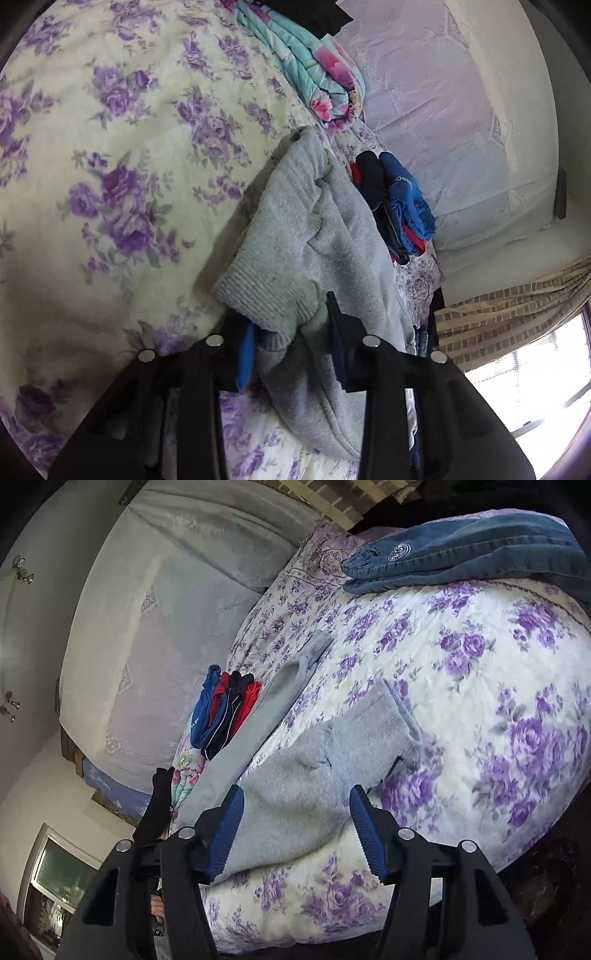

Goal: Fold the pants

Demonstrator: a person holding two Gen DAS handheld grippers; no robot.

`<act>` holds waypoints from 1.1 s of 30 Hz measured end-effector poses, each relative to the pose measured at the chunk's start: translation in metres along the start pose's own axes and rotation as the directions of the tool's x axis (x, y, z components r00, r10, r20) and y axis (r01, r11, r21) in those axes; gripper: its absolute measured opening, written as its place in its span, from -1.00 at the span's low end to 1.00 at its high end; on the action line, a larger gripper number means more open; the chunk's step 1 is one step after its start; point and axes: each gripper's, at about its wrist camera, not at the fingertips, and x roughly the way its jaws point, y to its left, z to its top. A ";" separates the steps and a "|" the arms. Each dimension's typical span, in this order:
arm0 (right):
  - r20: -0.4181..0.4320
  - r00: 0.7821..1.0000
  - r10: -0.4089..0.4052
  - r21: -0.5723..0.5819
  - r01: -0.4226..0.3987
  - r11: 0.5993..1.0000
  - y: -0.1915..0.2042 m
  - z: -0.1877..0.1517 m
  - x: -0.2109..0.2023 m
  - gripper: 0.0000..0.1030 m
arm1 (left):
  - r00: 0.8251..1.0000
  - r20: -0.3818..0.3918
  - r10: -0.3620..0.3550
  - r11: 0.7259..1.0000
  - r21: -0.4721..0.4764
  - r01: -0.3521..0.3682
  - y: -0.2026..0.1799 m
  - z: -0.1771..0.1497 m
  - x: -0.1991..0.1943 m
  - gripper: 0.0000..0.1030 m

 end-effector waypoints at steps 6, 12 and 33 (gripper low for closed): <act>-0.015 0.999 0.046 0.197 -0.042 0.979 -0.042 -0.015 0.008 0.22 | 0.998 0.059 -0.038 0.999 0.025 0.037 -0.009 -0.005 -0.016 -0.52; 0.010 0.994 0.112 0.277 -0.110 0.955 -0.053 -0.006 0.037 0.22 | 0.995 0.080 -0.051 0.996 0.071 0.046 -0.026 -0.007 -0.038 -0.52; -0.016 0.998 -0.068 0.093 0.069 0.993 -0.054 0.041 0.003 -0.81 | 0.997 0.053 -0.048 0.993 0.109 0.042 0.025 -0.062 -0.091 -0.51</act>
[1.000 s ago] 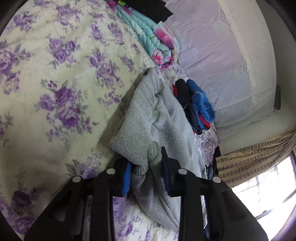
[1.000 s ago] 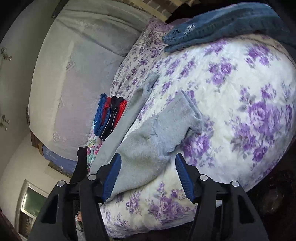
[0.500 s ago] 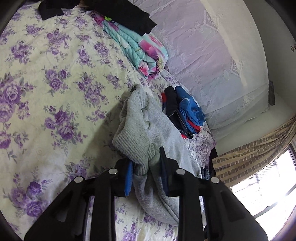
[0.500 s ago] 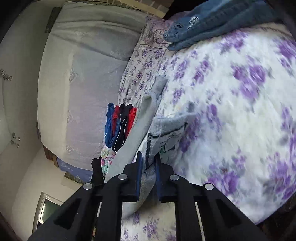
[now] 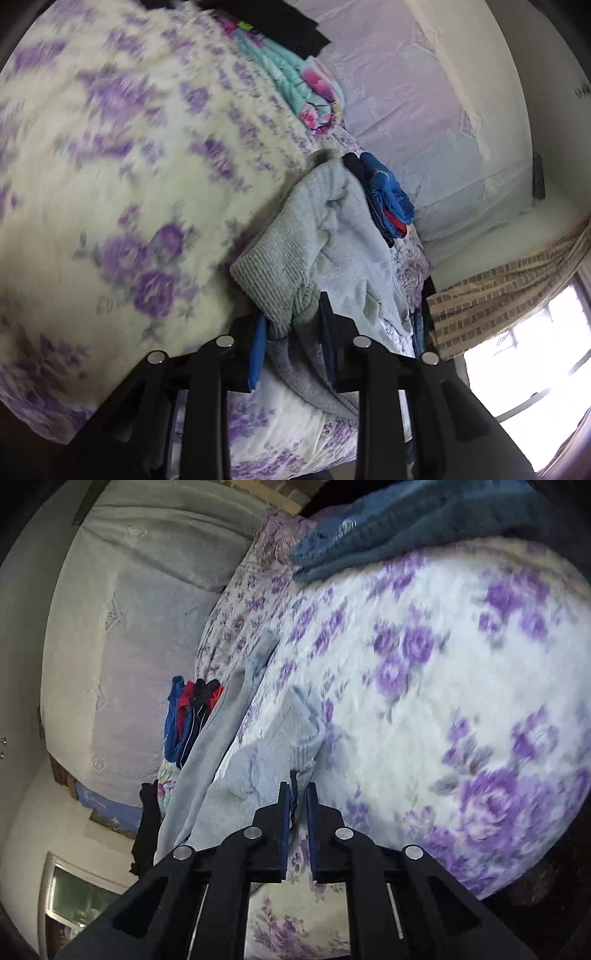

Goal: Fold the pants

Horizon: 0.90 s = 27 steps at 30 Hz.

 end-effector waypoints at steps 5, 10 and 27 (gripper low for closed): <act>0.097 0.994 -0.040 -0.114 0.051 0.992 0.034 0.011 -0.027 -0.79 | 0.962 0.168 0.213 0.950 0.194 -0.244 -0.039 0.015 -0.044 0.52; -0.033 0.999 0.023 -0.254 -0.031 0.967 0.096 -0.001 0.019 -0.02 | 0.955 0.214 0.206 0.953 0.176 -0.245 -0.047 0.038 -0.064 0.39; -0.436 0.884 -0.170 -0.430 -0.039 0.902 0.264 -0.016 0.338 0.26 | 0.937 -0.124 0.327 0.924 0.250 -0.289 -0.085 0.137 0.193 -0.02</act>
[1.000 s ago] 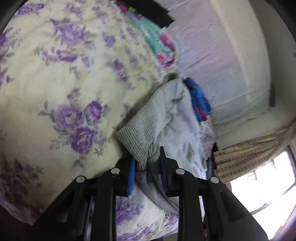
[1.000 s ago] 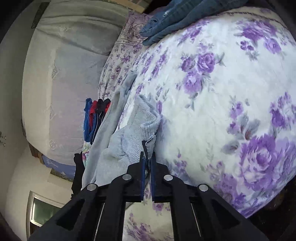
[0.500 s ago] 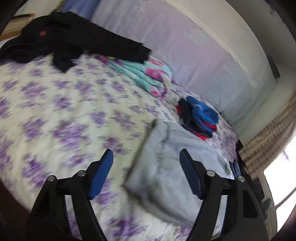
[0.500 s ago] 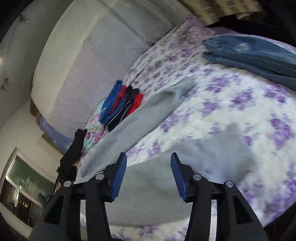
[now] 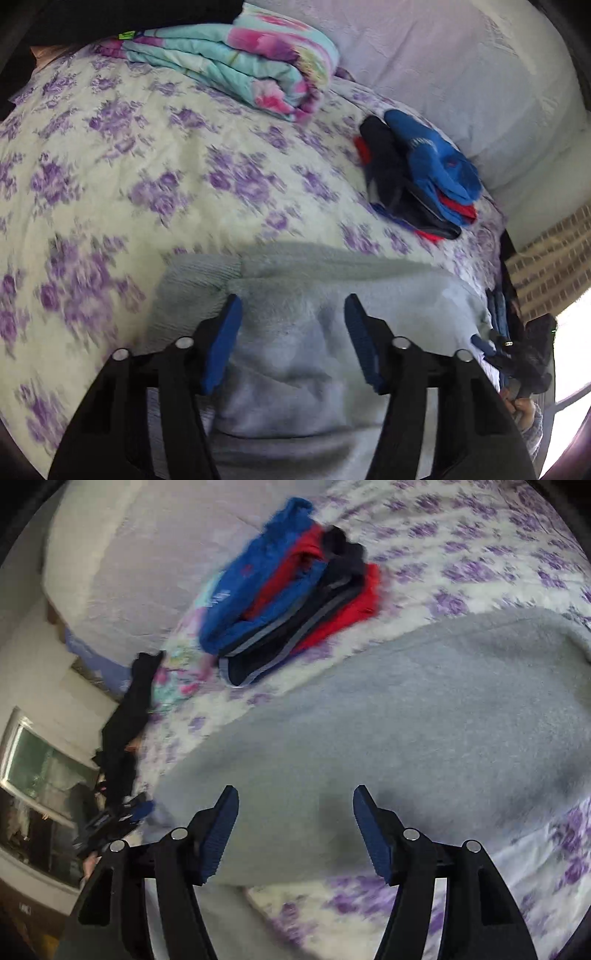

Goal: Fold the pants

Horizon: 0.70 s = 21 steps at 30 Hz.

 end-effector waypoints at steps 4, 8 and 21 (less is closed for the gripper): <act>-0.033 0.999 0.039 0.101 -0.035 0.994 -0.042 0.009 0.011 -0.29 | 0.998 0.008 -0.070 0.994 -0.080 0.070 0.023 0.005 0.000 -0.39; 0.062 0.997 0.038 0.050 -0.041 0.998 -0.050 0.000 -0.048 0.15 | 0.995 0.074 -0.069 0.996 -0.058 0.073 0.033 -0.015 -0.037 0.09; 0.259 0.954 -0.152 0.291 0.073 0.954 -0.179 0.060 -0.156 0.34 | 0.998 0.023 0.054 0.997 -0.063 -0.053 0.069 0.023 -0.038 0.37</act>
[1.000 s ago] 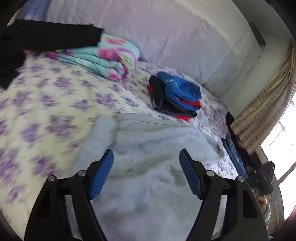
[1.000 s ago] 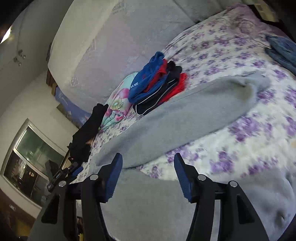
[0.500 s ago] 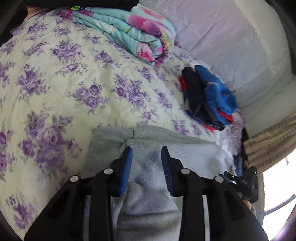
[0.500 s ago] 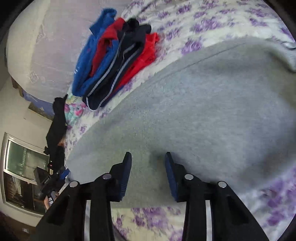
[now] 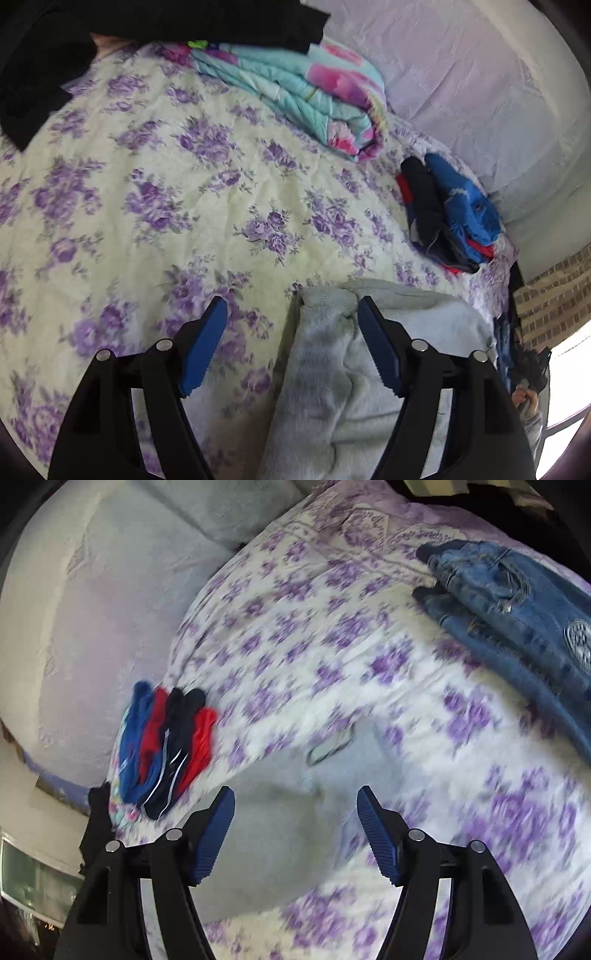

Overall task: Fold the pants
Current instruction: 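Grasp the sweatpants edge with the left tool while the right tool grasps the cuff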

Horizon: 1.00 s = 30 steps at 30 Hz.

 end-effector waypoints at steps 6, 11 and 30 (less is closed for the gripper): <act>-0.021 0.998 -0.062 -0.020 0.061 0.998 -0.024 0.033 0.039 0.34 | 0.995 -0.093 -0.034 0.999 0.016 0.036 -0.002 0.009 0.041 0.37; -0.082 0.996 -0.034 -0.039 0.031 0.999 -0.030 0.035 0.069 0.01 | 0.991 -0.116 -0.070 0.995 0.067 0.078 -0.012 0.013 0.054 0.37; 0.000 1.000 -0.019 -0.066 0.019 0.998 -0.020 0.028 0.046 -0.84 | 0.977 -0.125 -0.174 0.985 -0.040 0.171 0.000 0.020 0.045 0.36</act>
